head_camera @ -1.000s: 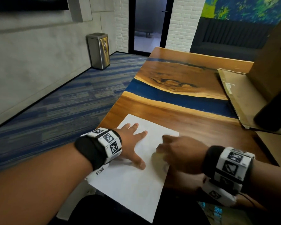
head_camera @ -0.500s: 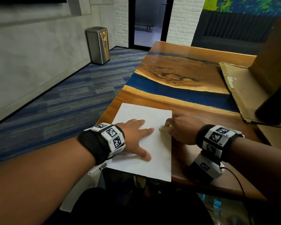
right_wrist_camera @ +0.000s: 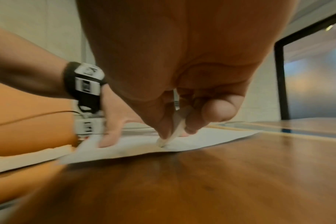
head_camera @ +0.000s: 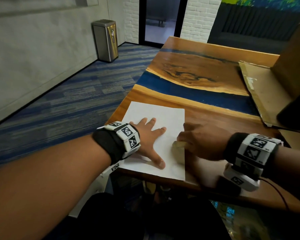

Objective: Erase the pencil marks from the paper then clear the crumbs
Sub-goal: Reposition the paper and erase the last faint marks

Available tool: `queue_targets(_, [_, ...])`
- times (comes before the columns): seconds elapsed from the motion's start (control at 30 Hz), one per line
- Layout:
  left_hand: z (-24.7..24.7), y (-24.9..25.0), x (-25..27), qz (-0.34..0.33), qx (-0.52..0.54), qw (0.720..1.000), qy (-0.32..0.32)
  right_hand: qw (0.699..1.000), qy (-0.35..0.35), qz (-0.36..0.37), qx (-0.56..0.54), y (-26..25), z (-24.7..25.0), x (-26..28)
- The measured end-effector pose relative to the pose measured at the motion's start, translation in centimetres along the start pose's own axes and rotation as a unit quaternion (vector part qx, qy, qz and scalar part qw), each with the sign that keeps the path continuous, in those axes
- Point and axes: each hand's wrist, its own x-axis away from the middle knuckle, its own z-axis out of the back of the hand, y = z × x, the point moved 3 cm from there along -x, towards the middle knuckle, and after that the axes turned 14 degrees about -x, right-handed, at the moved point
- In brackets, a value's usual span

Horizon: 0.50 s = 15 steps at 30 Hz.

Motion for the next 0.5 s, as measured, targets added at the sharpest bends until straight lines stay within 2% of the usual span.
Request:
queue_targets(0.1, [0.0, 0.0, 0.0, 0.004, 0.008, 1.0, -0.006, 0.988, -0.071, 0.125, -0.061, -3.4, -1.0, 1.6])
queue_targets(0.13, [0.1, 0.0, 0.0, 0.005, 0.007, 1.0, -0.007, 0.985, -0.09, 0.133, -0.059, -3.5, -1.2, 1.6])
queue_targets(0.17, [0.1, -0.1, -0.1, 0.005, 0.003, 1.0, -0.007, 0.988, -0.088, 0.116, -0.049, -2.9, -1.0, 1.1])
queue_targets(0.27, [0.0, 0.2, -0.2, 0.002, -0.01, 1.0, -0.007, 0.999, -0.023, 0.03, -0.019, -0.8, -0.4, 0.4])
queue_targets(0.3, [-0.1, 0.2, -0.2, 0.003, -0.01, 1.0, -0.008, 0.999, -0.025, 0.035, -0.031, -1.2, -0.5, 0.6])
queue_targets(0.4, [0.0, 0.0, -0.1, 0.006, -0.004, 1.0, -0.012, 0.988, -0.083, 0.115, -0.067, -4.0, -1.4, 1.7])
queue_targets(0.43, [-0.1, 0.0, -0.2, 0.005, -0.005, 1.0, -0.01, 0.988, -0.089, 0.105, -0.064, -3.7, -1.5, 1.8])
queue_targets(0.5, [-0.3, 0.1, -0.1, 0.002, -0.01, 1.0, -0.005, 0.997, -0.06, 0.011, -0.049, -0.9, -1.0, 1.4])
